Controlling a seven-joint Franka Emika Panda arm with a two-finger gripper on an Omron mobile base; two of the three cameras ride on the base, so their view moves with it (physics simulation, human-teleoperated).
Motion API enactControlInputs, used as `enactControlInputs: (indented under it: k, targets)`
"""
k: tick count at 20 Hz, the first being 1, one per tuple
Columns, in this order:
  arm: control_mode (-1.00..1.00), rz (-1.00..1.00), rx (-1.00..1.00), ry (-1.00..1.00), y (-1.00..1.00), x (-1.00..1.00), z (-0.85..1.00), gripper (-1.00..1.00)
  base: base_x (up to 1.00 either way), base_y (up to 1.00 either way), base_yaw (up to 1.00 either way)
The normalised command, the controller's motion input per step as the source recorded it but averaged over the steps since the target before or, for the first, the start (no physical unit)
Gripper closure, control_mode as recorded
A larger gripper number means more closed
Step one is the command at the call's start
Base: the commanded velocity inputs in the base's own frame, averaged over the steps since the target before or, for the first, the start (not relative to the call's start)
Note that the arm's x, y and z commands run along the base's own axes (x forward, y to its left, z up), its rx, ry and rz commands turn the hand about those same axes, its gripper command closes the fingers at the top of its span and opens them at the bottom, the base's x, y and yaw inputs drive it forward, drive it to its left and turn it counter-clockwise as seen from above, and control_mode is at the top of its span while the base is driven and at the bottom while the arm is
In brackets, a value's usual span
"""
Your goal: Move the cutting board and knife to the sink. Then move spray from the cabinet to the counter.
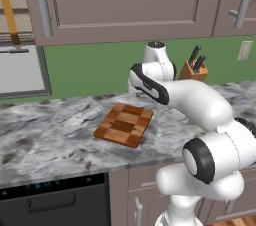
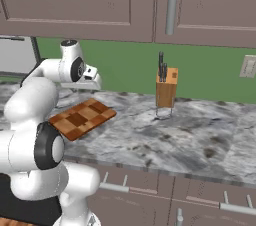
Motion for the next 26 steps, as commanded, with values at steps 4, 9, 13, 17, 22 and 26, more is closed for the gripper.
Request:
enactControlInputs:
  k: [4,9,13,17,22,26]
  targets:
    - [-1.00,-0.03,0.00,0.07,0.00,0.39,-0.36,-1.00,0.00,0.00,0.00]
    - [-1.00,-0.02,0.00,0.09,0.03,0.78,-0.48,-1.00,0.00,0.00,0.00]
    - [-1.00,-0.02,0.00,0.12,0.07,0.81,-0.40,-1.00,0.00,0.00,0.00]
    - [-1.00,-0.02,0.00,0.08,0.10,0.68,-0.40,-1.00,0.00,0.00,0.00]
    - [-1.00,-0.04,0.00,0.04,0.16,0.40,-0.33,-1.00,0.00,0.00,0.00]
    - [-1.00,-0.05,0.00,0.00,0.06,0.23,-0.31,-1.00,0.00,0.00,0.00]
